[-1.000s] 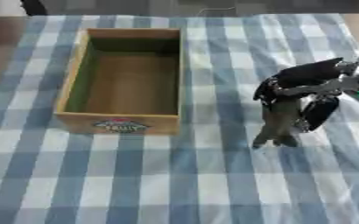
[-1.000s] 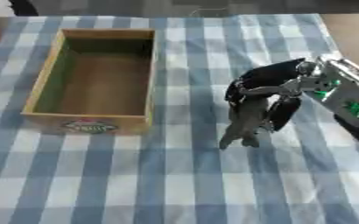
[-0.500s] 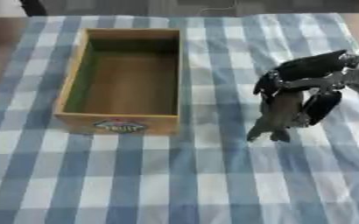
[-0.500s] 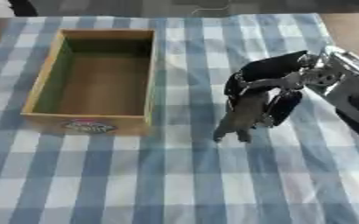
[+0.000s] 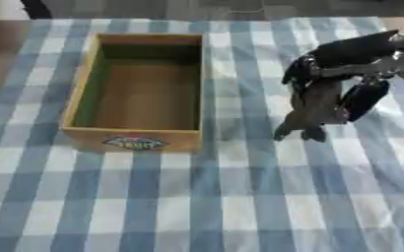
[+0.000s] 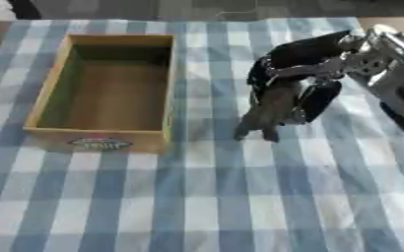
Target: Pick up objects on the table and place them in the box.
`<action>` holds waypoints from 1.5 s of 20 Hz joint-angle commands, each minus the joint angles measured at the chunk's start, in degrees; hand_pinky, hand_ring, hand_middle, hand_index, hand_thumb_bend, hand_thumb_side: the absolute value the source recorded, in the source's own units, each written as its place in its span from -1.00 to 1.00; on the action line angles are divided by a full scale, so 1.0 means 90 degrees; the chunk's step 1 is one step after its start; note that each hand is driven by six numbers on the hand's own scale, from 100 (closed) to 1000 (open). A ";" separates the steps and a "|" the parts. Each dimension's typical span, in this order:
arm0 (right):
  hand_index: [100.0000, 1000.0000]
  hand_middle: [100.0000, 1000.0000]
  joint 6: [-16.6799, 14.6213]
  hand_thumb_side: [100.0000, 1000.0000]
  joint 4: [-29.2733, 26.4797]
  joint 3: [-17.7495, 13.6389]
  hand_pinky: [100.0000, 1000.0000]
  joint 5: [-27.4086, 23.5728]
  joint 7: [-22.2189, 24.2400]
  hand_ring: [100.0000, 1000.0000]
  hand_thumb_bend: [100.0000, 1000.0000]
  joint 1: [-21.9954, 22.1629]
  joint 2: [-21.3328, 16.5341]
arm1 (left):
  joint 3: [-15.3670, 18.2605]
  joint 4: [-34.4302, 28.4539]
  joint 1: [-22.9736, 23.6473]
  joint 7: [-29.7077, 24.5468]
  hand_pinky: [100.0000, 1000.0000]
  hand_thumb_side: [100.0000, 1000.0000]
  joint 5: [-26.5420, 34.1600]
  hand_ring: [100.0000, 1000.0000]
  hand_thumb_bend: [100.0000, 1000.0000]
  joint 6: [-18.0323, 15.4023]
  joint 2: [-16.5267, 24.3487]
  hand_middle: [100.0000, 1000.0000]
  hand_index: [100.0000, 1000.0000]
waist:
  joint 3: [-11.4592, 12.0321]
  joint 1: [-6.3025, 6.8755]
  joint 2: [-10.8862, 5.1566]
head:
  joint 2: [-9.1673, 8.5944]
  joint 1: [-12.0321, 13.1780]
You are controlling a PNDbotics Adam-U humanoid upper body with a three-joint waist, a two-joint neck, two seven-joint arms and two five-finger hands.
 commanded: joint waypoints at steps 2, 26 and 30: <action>-0.23 -0.28 -0.1036 -1.00 -0.0199 -0.0261 0.64 0.0063 0.1101 0.69 -1.00 -0.0269 0.0014 | 0.0002 -0.0120 -0.0061 -0.0031 0.62 0.16 -0.0012 0.64 -1.00 -0.0016 0.0145 0.52 0.53 | 0.0056 -0.0033 -0.0192 | -0.0040 -0.0043; -0.25 -0.30 -0.1290 -1.00 0.2474 -0.0453 0.66 0.1034 0.1112 0.70 -1.00 -0.2986 0.2587 | -0.0054 -0.0120 -0.0098 -0.0101 0.62 0.16 0.0028 0.64 -1.00 -0.0022 0.0106 0.52 0.53 | 0.0215 -0.0088 -0.0179 | -0.0138 -0.0231; -0.26 -0.31 -0.1301 -1.00 0.2888 -0.0679 0.65 0.1327 0.1112 0.70 -1.00 -0.3147 0.2938 | -0.0071 -0.0120 -0.0131 -0.0116 0.62 0.16 0.0045 0.64 -1.00 -0.0024 0.0086 0.52 0.53 | 0.0296 -0.0094 -0.0131 | -0.0193 -0.0308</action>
